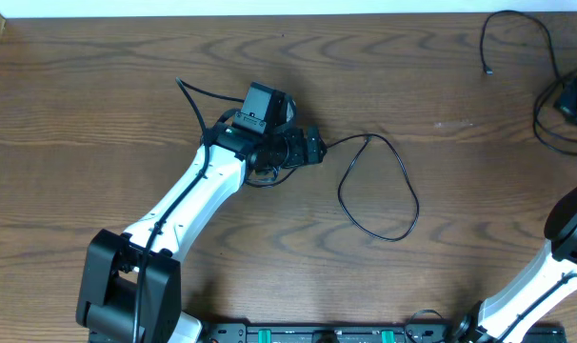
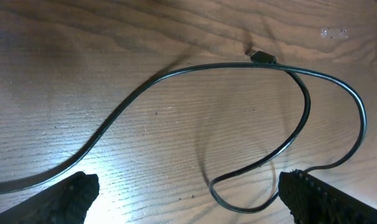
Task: Untangle cables
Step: 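Release the cable at the top-right corner and hold the right gripper there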
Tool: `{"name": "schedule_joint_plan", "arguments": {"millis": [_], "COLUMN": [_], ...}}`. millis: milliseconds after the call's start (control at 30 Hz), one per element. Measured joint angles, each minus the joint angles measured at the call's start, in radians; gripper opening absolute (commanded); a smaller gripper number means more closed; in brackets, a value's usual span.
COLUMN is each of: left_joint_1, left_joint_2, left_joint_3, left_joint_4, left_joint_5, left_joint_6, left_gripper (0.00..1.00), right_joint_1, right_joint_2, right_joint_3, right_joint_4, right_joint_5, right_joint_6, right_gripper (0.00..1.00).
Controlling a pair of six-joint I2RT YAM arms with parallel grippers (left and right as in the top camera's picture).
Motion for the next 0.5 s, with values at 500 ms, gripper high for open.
{"name": "schedule_joint_plan", "arguments": {"millis": [500], "left_joint_1": [0.0], "left_joint_2": [0.0], "left_joint_3": [0.0], "left_joint_4": [0.0], "left_joint_5": [0.0], "left_joint_6": [0.0], "left_gripper": [0.98], "right_joint_1": [-0.034], "right_joint_2": [0.005], "right_joint_3": [-0.362], "right_joint_4": [0.303], "right_joint_5": [0.115], "right_joint_6": [0.0], "right_gripper": [0.01]}}
